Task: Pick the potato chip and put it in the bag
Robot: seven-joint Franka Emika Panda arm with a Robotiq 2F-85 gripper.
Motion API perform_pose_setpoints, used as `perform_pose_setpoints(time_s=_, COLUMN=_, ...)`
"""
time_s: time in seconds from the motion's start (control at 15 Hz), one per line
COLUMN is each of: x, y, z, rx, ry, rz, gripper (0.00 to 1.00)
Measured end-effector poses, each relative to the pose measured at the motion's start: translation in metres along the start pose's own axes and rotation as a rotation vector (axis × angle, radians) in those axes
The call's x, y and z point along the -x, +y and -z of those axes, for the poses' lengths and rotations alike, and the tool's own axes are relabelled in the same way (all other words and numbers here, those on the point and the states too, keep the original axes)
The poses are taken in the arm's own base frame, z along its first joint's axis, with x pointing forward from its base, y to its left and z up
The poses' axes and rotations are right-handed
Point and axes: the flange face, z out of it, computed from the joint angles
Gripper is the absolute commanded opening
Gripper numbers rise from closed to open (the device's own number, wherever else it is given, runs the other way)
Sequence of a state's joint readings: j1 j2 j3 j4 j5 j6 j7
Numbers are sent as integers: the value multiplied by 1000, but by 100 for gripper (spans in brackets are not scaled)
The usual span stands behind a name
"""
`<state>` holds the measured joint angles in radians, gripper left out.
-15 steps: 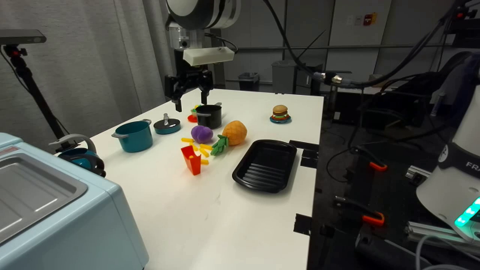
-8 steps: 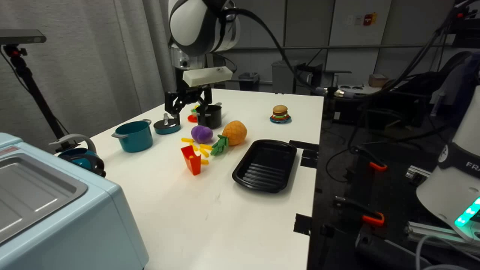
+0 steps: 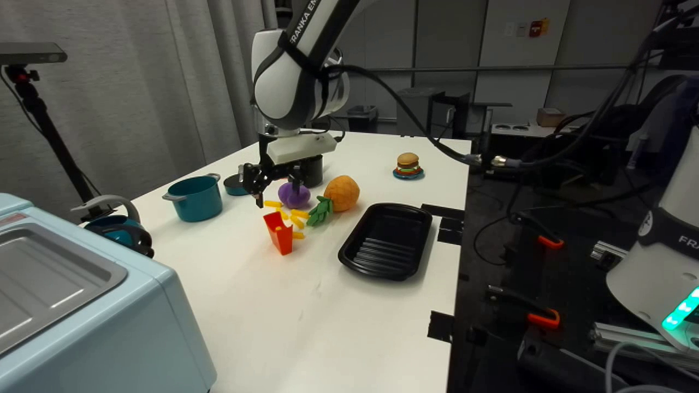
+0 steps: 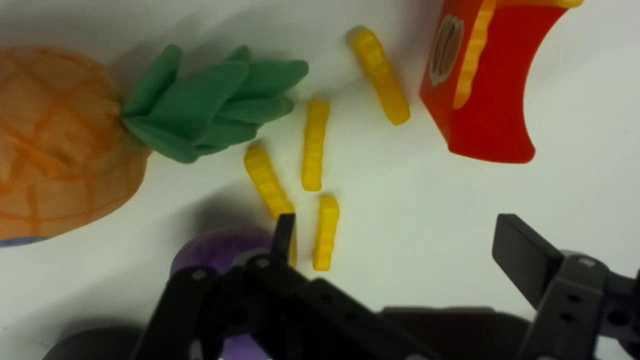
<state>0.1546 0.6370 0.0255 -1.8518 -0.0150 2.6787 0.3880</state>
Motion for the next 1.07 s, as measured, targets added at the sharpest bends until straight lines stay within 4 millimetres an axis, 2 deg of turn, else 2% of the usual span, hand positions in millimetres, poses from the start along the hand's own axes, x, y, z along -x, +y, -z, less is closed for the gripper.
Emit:
perform_pose_setpoints(time_s=0.6, x=-32, y=14, z=-36, rx=16, ry=26, rz=-58, gripper=100)
perform_pose_setpoints(time_s=1.0, x=-36, y=14, z=-67, rx=41, ry=23, rz=-87, gripper=100)
perform_pose_setpoints(time_s=1.07, x=-35, y=13, z=-71, rx=44, ry=20, rz=-89, gripper=75)
